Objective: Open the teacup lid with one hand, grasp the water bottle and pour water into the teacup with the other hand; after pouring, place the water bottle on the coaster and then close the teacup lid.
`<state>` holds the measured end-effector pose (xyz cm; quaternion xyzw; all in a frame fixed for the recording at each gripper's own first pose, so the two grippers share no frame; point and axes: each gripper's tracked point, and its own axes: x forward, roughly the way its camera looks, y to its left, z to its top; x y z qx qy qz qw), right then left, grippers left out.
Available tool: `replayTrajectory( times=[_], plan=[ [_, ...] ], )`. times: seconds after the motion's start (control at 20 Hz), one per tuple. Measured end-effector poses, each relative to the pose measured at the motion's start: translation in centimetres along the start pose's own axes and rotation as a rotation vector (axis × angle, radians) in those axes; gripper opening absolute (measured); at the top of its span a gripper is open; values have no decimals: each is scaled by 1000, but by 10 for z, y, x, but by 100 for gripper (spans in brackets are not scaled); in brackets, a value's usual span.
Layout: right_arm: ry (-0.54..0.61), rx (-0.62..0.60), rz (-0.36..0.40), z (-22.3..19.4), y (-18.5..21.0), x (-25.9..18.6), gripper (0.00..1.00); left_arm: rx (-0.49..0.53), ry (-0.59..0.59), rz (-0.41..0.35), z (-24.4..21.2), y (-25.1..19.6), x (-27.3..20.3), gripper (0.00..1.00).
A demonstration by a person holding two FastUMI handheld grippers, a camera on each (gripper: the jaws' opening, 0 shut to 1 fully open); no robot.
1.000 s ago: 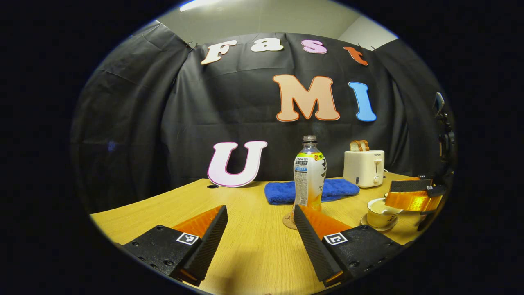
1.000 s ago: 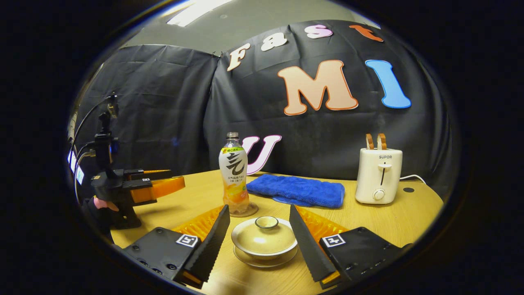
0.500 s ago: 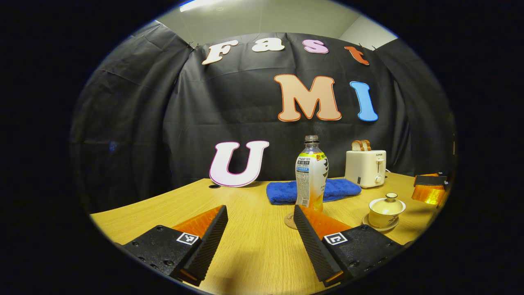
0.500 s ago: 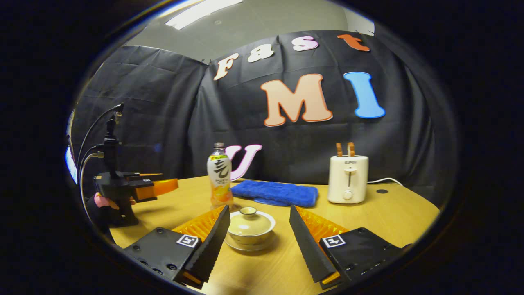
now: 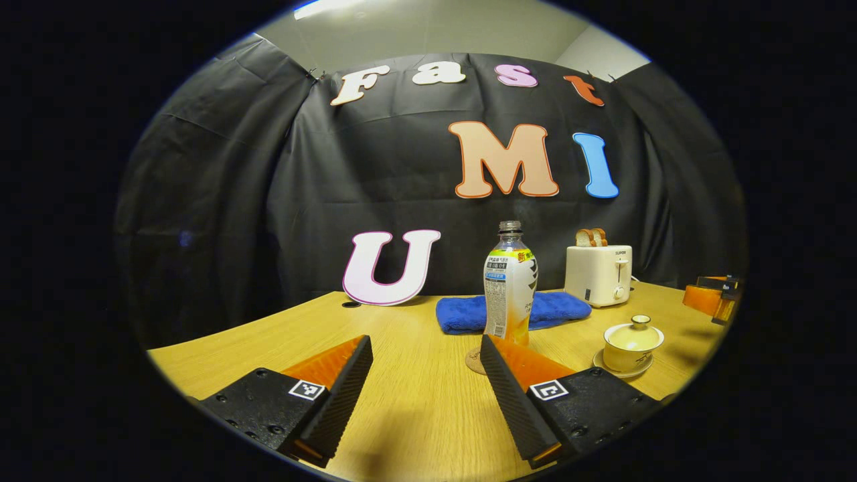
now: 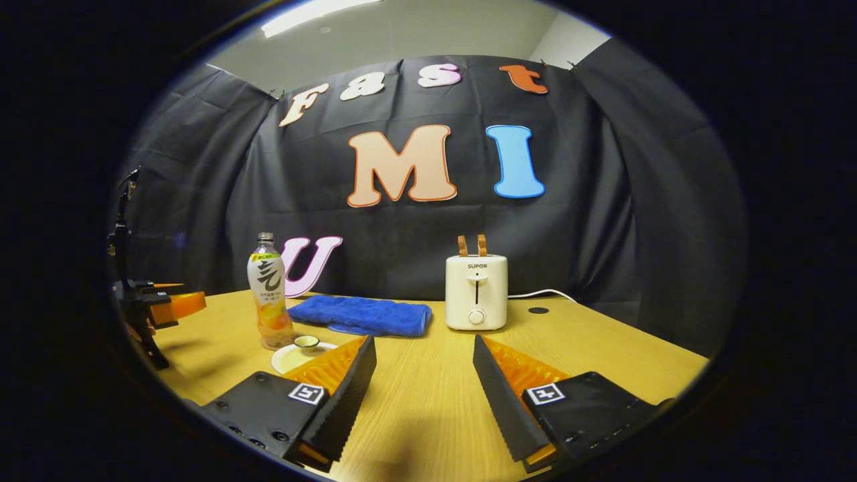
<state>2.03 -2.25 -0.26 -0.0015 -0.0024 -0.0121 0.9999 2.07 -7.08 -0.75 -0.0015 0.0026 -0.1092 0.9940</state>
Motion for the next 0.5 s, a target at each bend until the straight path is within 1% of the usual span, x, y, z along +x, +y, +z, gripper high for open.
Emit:
replayTrajectory(
  times=[0.1, 0.15, 0.25, 0.3, 0.35, 0.45, 0.5],
  plan=[
    [-1, -1, -8, 0, -2, 0, 93, 0, 0, 1, 1, 0, 0, 95],
    [-1, -1, -11, 0, -3, 1, 90, 1, 0, 4, 1, 1, 0, 95],
    [-1, -1, -13, 0, -3, 1, 91, 1, 0, 6, 0, 1, 0, 95],
    [-1, -1, -13, 0, -3, 1, 93, 0, 0, 6, 0, 1, 0, 95],
    [-1, -1, -13, -1, -3, 1, 90, 0, 0, 7, 0, 2, -1, 95],
    [-1, -1, -13, 0, -3, 1, 93, 0, 1, 8, 1, 2, 0, 95],
    [-1, 0, -13, 0, -3, 1, 90, 0, 1, 8, 0, 2, 0, 95]
  ],
)
